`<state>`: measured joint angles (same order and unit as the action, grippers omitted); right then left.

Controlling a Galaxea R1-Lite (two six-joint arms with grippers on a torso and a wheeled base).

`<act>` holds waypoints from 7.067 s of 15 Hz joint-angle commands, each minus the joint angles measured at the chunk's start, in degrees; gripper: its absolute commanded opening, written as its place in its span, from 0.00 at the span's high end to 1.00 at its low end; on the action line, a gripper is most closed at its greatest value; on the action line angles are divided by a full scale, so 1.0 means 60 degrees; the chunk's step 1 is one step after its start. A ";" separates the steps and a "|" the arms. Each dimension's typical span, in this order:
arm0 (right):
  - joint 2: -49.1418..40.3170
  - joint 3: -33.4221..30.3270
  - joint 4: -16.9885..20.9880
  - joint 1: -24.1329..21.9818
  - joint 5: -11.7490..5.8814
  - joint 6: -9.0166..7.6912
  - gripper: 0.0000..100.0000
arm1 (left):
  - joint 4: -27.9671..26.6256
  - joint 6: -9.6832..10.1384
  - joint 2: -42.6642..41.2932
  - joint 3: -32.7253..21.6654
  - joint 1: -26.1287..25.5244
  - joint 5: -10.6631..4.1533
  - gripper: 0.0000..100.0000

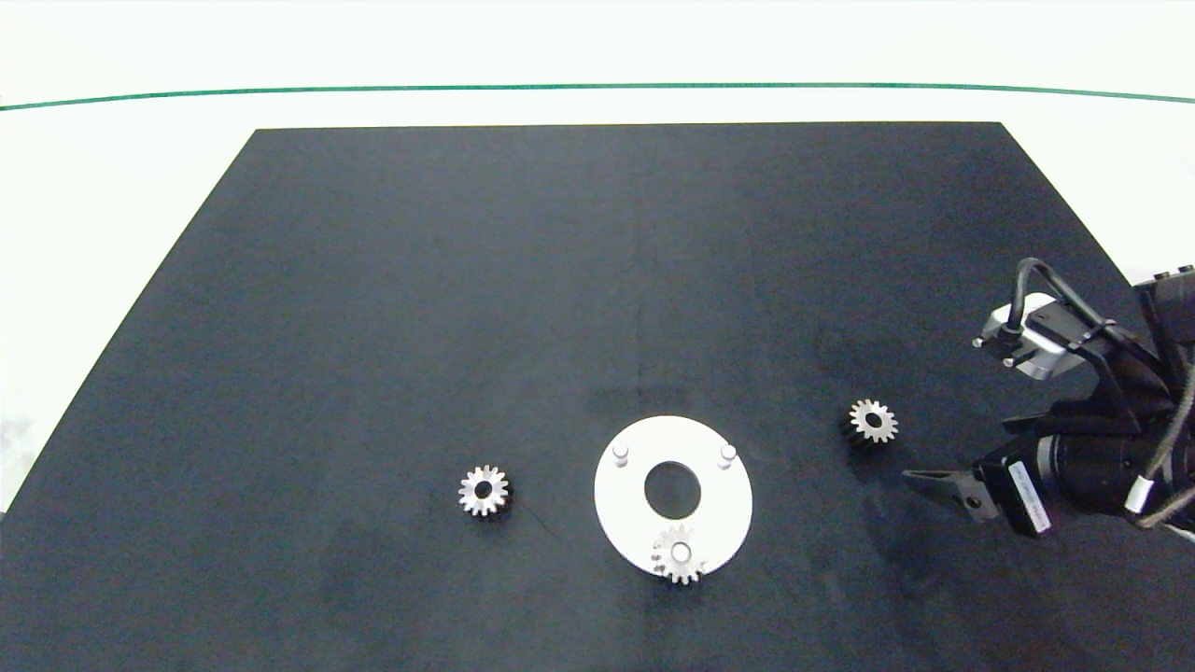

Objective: Install three planetary gears onto the carrier pins

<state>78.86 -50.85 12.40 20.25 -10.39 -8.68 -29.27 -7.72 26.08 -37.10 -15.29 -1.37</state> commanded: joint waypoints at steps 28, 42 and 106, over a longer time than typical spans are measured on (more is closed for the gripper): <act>0.2618 -0.0959 -0.1642 -0.0079 0.0838 -0.0048 0.38 | -0.0029 -0.0003 0.0063 -0.0058 -0.0191 -0.0007 0.00; 0.2633 -0.0886 -0.1627 -0.0255 0.1028 -0.0048 0.66 | -0.0029 -0.0003 0.0122 -0.0043 -0.0221 -0.0007 0.00; -0.5160 -0.0315 0.1669 0.2895 -0.2341 -0.0619 0.00 | 0.9507 -0.2068 0.7856 0.3312 -0.2594 -0.1003 0.00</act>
<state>49.09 -53.14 22.38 37.79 -24.31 -12.29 27.59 -20.00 68.66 -17.16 -29.23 -6.58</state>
